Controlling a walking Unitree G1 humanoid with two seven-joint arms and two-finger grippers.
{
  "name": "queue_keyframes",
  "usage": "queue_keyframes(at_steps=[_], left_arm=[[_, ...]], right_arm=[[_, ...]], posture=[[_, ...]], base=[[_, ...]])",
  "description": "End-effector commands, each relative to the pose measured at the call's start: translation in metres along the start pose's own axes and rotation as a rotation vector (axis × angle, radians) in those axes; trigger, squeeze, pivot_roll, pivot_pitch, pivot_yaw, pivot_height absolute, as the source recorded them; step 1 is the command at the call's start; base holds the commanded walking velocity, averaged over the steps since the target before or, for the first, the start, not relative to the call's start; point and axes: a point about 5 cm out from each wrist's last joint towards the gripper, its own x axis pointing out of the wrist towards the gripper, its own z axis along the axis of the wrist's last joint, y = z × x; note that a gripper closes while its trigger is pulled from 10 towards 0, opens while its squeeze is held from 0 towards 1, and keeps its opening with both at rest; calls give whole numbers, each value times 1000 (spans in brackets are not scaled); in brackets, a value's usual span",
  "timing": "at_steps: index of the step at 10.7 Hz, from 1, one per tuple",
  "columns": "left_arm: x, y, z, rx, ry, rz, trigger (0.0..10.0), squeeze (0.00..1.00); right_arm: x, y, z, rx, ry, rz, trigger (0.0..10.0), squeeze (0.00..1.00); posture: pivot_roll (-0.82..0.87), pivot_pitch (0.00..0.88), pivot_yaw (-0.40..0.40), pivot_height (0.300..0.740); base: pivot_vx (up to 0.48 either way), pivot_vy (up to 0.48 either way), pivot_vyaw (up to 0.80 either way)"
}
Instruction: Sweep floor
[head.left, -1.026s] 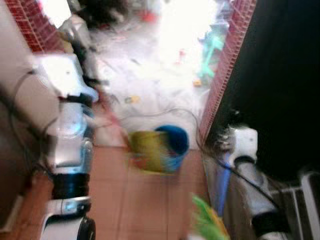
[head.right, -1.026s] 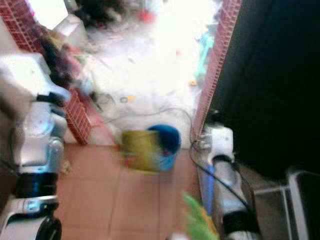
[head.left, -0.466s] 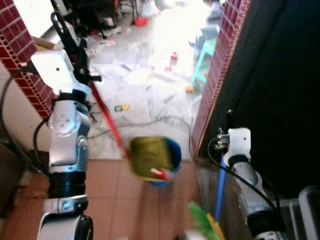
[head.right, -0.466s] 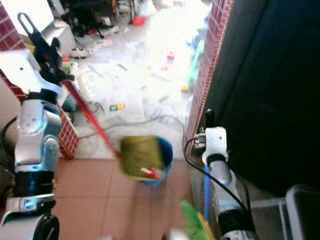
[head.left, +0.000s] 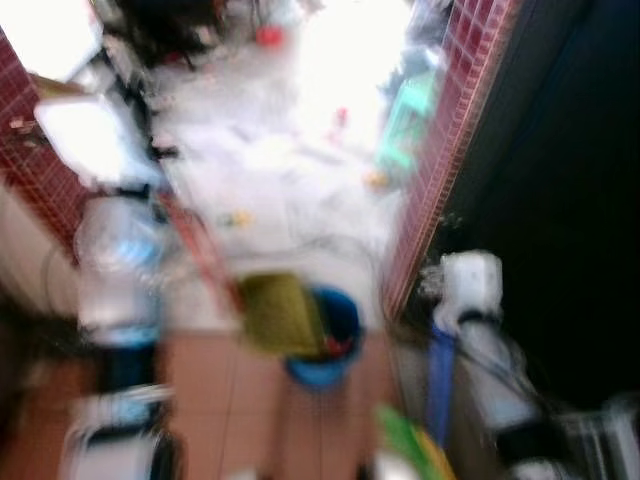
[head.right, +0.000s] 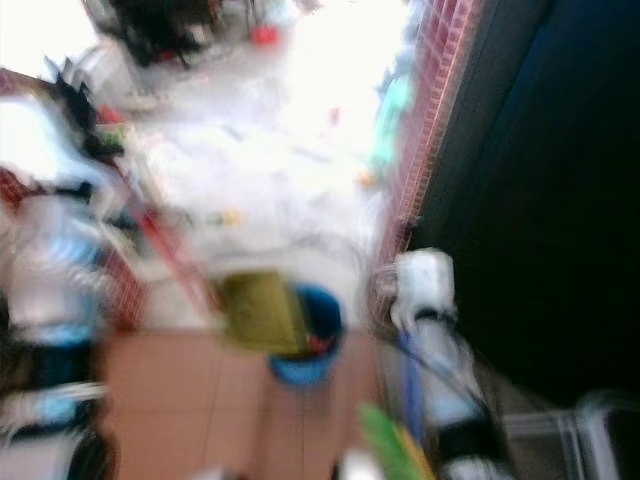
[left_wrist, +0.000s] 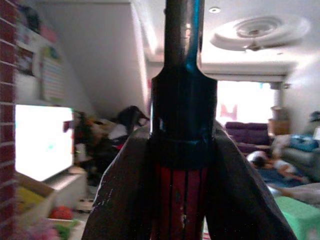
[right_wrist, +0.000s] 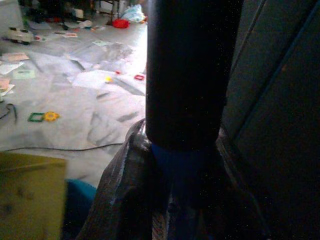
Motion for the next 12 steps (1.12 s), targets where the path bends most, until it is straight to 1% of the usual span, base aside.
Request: queue_keyframes(at_steps=[1, 2, 3, 4, 5, 6, 7, 8, 9, 10, 11, 12], left_arm=[[3, 8, 13, 10, -66, 22, 10000, 0], [2, 6, 11, 13, -64, 20, 10000, 0], [1, 0, 9, 26, -66, 3, 10000, 0], [1, -7, 10, 48, -80, -32, 10000, 0], [2, -18, 13, 57, -102, -87, 10000, 0], [3, -29, 13, 47, -104, -147, 10000, 0], [1, -53, 12, 28, -104, -291, 10000, 0], [-6, -78, 13, 19, -131, -461, 10000, 0], [-11, -91, 18, 28, -170, -555, 10000, 0], [-21, -107, 16, 15, -166, -698, 10000, 0], [-31, -119, 11, 40, -150, -838, 10000, 0], [-39, -125, 7, 61, -135, -931, 10000, 0]], right_arm=[[4, 7, 9, 2, -40, 19, 10000, 0], [4, 8, 9, 1, -39, 21, 10000, 0], [4, 8, 9, 0, -39, 22, 10000, 0], [5, 8, 10, 0, -39, 22, 10000, 0], [5, 8, 10, -1, -41, 22, 10000, 0], [6, 9, 10, 0, -41, 24, 10000, 0], [7, 11, 11, 0, -44, 29, 10000, 0], [9, 14, 12, 1, -47, 31, 10000, 0], [9, 15, 13, 2, -51, 32, 10000, 0], [9, 16, 13, 2, -53, 34, 10000, 0], [10, 16, 13, 1, -54, 34, 10000, 0], [10, 16, 13, 0, -55, 32, 10000, 0]], posture=[[-70, 0, 7, 740], [-70, 0, 7, 740], [-70, 0, 5, 740], [-72, 0, 6, 740], [-70, 0, 5, 740], [-65, 0, 4, 740], [-64, 0, 7, 740], [-63, 0, 9, 740], [-63, 0, 9, 740], [-61, 0, 11, 740], [-63, 0, 11, 740], [-64, 0, 13, 740]], base=[[0, 0, 0], [0, 0, 0], [0, 0, 0], [0, 0, 0], [0, 0, 0], [0, 0, 0], [0, 0, 0], [0, 0, 0], [0, 0, 0], [0, 0, 0], [0, 0, 0], [0, 0, 0]])
